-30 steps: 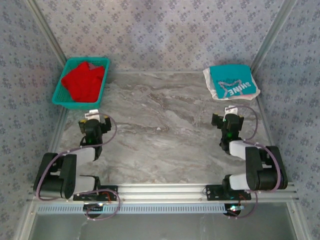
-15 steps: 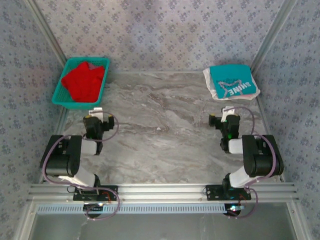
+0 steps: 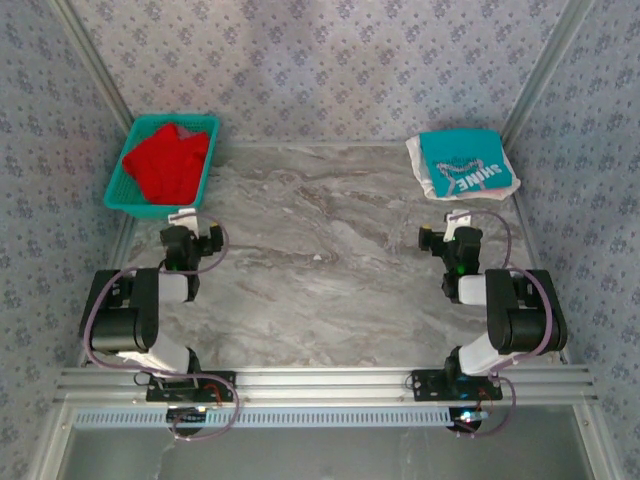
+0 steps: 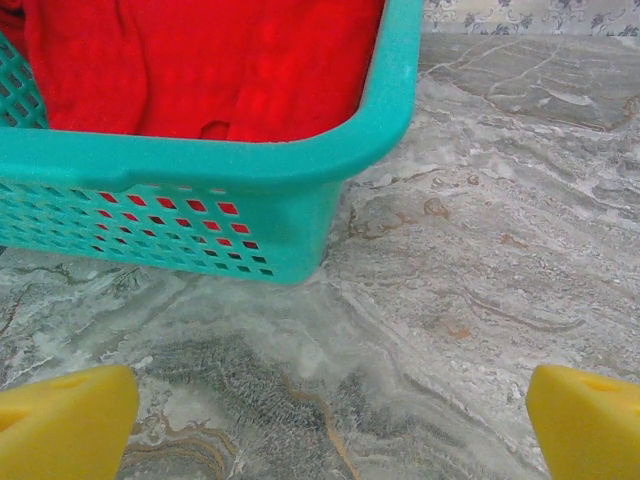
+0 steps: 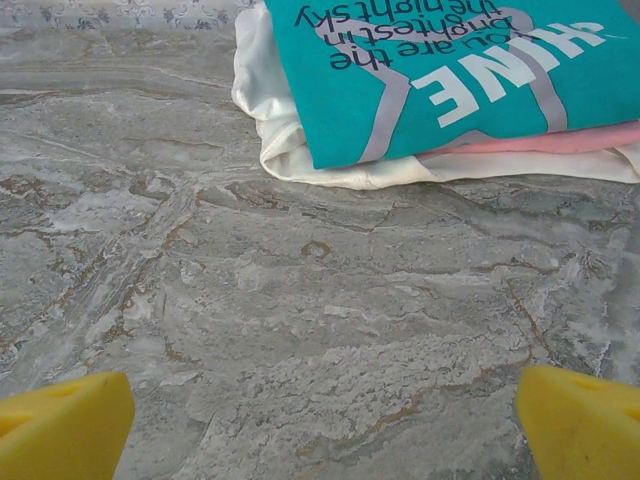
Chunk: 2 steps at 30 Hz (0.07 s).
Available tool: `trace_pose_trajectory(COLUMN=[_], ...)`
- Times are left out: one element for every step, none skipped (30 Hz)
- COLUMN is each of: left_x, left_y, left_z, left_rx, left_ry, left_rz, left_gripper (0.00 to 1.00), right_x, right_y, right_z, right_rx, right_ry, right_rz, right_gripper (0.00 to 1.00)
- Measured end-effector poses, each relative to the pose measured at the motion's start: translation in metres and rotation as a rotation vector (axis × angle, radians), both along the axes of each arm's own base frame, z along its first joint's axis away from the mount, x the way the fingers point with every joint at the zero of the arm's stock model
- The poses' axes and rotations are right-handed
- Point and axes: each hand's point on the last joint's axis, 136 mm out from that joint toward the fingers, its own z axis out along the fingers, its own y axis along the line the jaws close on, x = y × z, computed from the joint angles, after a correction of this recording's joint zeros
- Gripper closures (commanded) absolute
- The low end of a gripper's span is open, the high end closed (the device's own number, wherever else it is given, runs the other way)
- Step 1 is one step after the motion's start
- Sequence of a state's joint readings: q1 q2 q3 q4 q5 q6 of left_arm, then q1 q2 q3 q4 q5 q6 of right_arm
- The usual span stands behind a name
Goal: Fold and stack the t-shirts
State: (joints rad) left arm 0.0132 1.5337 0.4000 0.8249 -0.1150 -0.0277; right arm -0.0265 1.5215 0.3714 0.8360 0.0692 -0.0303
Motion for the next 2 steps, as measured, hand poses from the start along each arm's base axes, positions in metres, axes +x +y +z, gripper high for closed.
trace_pose_trajectory(left_x=[-0.0001,-0.0002], left_y=[0.0,-0.0001], left_z=[-0.0003,-0.0006], left_rx=[0.0,0.0], left_ry=[0.001,0.003], left_rz=[0.0,0.0], left_gripper=[0.0,0.0], right_x=[0.0,-0.0002], right_y=[-0.0001,-0.0001], right_z=[-0.0001,-0.0003], right_rx=[0.0,0.0], right_ry=[0.0,0.002], right_rz=[0.0,0.0], right_gripper=[0.0,0.0])
